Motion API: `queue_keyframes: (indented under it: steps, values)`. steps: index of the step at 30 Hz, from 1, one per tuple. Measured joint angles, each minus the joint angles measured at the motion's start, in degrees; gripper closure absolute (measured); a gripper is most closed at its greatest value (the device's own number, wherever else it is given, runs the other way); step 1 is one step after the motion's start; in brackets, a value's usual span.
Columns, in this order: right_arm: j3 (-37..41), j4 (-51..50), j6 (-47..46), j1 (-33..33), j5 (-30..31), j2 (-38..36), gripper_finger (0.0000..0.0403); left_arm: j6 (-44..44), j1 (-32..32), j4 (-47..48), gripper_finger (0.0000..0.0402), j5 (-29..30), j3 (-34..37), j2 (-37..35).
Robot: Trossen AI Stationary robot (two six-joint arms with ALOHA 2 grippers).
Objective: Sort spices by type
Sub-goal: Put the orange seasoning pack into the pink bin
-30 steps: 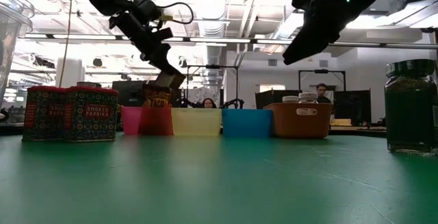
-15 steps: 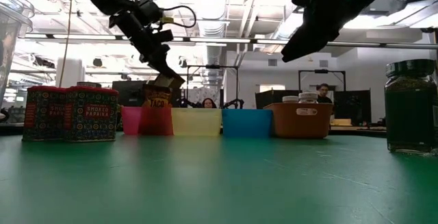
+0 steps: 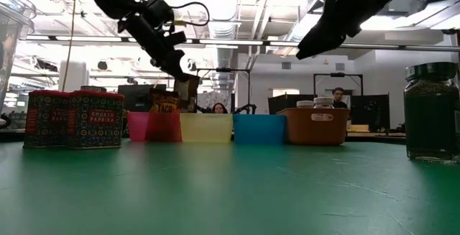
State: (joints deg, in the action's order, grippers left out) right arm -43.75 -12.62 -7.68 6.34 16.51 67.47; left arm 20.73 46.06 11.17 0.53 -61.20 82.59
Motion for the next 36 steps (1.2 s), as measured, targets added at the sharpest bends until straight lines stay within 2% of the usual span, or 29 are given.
queue_keyframes:
  steps: [3, 8, 26, 32, 36]
  values:
    - [0.0, 0.0, 0.0, 0.6, 0.0, 0.0, 0.0104, 0.1, -0.3, -3.3, 0.0401, 1.4, 2.6, 0.0]
    - [0.0, 0.0, -0.8, 1.2, 0.0, 0.0, 0.0104, 0.2, -1.7, -5.6, 0.0401, 8.7, 3.5, 0.0]
    - [0.0, -0.1, -0.9, 1.0, 0.0, 0.0, 0.0104, 5.5, -3.1, -2.7, 0.0401, 8.7, 3.5, -2.1]
    - [0.0, -0.1, -0.9, 1.0, 0.0, 0.0, 0.0104, 4.9, -3.1, 2.6, 0.0401, 8.3, 3.5, -2.1]
    - [0.0, -0.1, -0.9, 1.0, 0.0, 0.0, 0.0104, 3.5, -3.3, 2.2, 0.0401, 10.1, 3.6, -1.9]
